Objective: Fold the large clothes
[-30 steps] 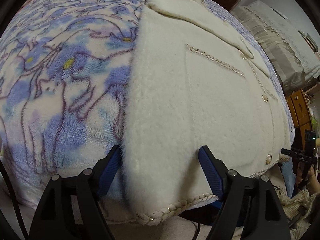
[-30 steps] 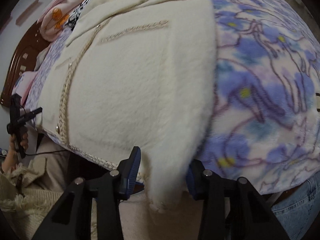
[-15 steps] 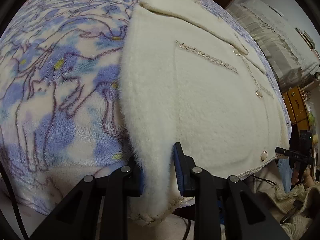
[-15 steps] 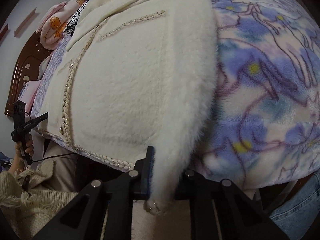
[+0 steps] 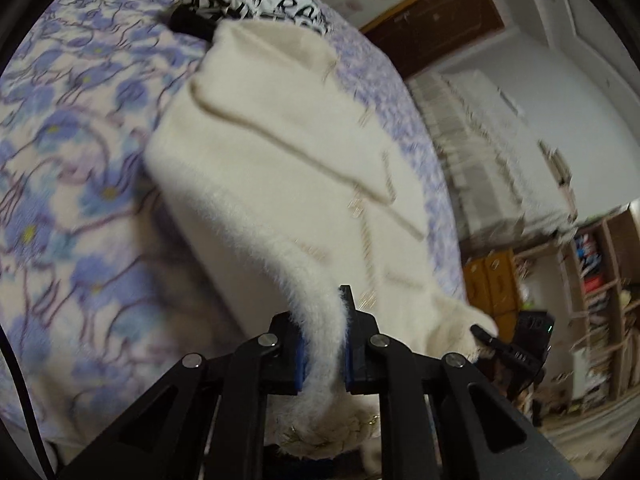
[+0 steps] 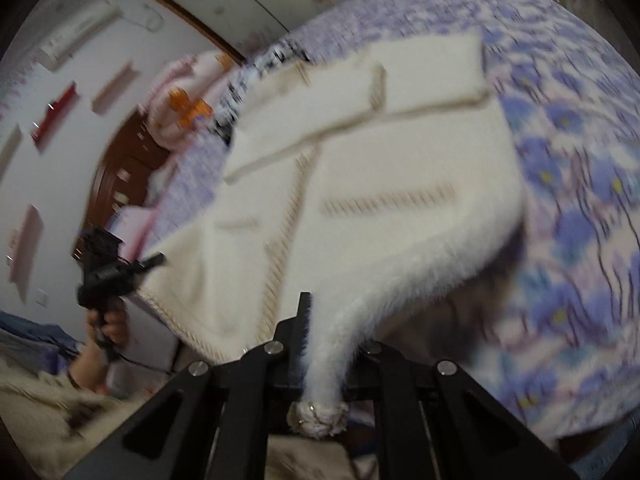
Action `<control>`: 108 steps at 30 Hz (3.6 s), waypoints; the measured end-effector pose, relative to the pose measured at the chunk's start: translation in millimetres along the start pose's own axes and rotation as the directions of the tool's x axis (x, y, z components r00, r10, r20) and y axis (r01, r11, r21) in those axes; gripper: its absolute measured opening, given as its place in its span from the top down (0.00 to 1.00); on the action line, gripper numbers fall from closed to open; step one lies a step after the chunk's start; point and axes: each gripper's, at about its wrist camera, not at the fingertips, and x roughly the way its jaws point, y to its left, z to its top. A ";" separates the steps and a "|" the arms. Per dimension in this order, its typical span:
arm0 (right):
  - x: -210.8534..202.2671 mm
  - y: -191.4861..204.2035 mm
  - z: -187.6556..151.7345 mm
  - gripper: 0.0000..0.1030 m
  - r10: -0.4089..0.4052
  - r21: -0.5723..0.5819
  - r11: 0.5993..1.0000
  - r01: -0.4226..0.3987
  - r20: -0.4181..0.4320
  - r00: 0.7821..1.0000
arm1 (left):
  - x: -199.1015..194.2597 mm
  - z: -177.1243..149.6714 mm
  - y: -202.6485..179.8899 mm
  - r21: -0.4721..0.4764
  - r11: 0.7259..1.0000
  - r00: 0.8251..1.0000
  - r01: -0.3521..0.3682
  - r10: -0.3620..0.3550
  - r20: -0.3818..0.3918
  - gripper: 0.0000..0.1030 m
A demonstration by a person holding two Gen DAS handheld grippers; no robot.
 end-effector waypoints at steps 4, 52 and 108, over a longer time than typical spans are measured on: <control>-1.9 3.2 58.1 0.92 0.070 0.035 0.997 -0.074 0.104 0.992 | 0.5 52.0 -16.0 -0.040 0.999 0.994 0.029 -0.025 0.106 0.90; 148.6 -129.5 236.8 0.50 -0.563 -0.241 0.801 0.548 0.006 0.826 | 172.6 239.2 36.8 0.461 0.702 0.817 -0.542 0.570 0.093 0.34; 205.0 -153.6 337.8 0.84 -0.767 0.005 0.639 0.769 0.085 0.636 | 246.3 313.6 -36.0 0.365 0.352 0.497 -0.862 0.724 0.478 0.87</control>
